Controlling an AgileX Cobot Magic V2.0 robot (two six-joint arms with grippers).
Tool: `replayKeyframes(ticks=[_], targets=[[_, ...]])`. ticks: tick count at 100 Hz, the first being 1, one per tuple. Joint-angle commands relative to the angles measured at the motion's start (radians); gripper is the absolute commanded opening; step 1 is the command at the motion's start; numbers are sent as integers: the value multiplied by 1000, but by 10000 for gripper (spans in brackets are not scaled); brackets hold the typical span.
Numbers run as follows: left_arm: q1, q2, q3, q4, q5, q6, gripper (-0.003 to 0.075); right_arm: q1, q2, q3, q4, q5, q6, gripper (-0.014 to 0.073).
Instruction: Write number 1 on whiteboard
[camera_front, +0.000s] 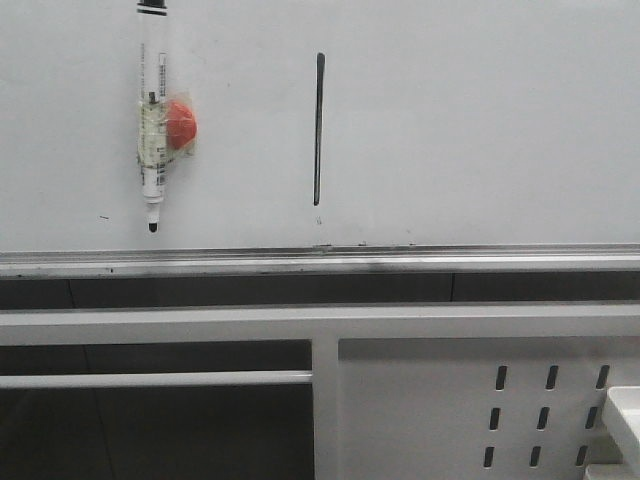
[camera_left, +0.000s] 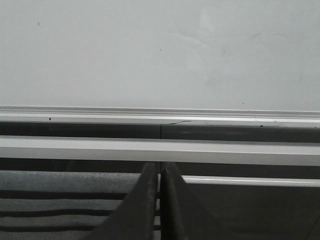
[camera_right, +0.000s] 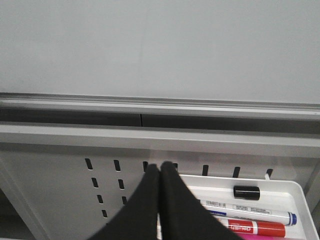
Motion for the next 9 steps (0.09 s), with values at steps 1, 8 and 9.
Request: replayKeyframes(ticks=[1,8,9], targets=[[3,-23,34,-11,-55,-1,-20,-6,-22,15,2,-25,-2,-69],[3,-23,34,-11,-55,-1,-20,-6,-22,15,2,-25,-2,-69],[3,-23,34,-11,-55,-1,-20,-6,-22,15,2,-25,-2,-69]])
